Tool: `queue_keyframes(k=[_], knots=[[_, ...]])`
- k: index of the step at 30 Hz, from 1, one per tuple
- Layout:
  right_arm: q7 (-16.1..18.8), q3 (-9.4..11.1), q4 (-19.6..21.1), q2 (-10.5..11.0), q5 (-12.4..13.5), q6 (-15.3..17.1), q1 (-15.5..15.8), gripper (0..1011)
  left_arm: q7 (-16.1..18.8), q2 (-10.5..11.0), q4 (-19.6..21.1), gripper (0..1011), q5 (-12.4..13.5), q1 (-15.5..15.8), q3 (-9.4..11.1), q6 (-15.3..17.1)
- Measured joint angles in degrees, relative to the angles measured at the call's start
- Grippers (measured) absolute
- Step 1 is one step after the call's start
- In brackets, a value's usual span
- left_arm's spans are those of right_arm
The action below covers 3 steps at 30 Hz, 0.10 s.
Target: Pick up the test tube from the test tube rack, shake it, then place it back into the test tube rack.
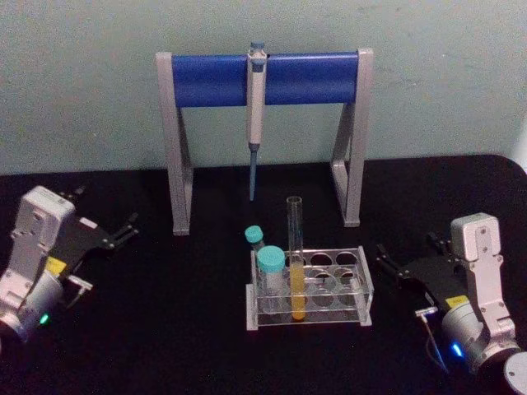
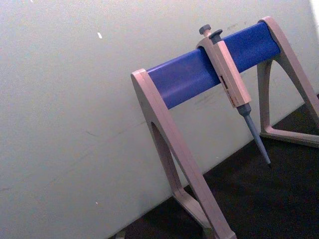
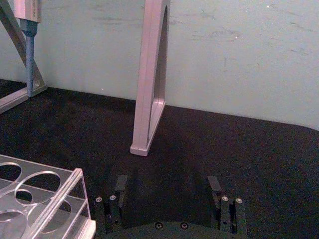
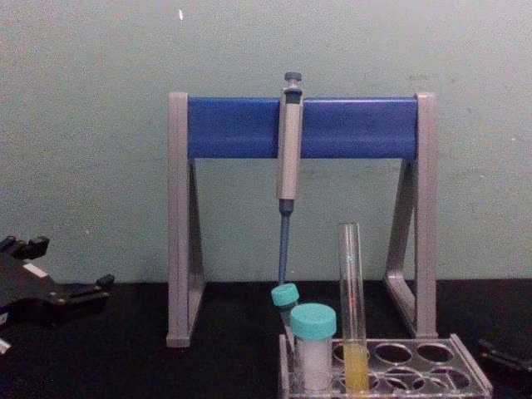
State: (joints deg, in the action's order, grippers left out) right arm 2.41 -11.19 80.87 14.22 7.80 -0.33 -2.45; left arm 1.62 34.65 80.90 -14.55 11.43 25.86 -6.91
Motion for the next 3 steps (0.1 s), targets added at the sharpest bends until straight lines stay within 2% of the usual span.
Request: queue_keyframes(k=[3], knots=[[0.0, 0.0, 0.0, 0.0, 0.0, 0.0, 0.0, 1000, 0.0, 0.0, 0.0, 1001, 0.0, -0.01, 0.0, 0.0]])
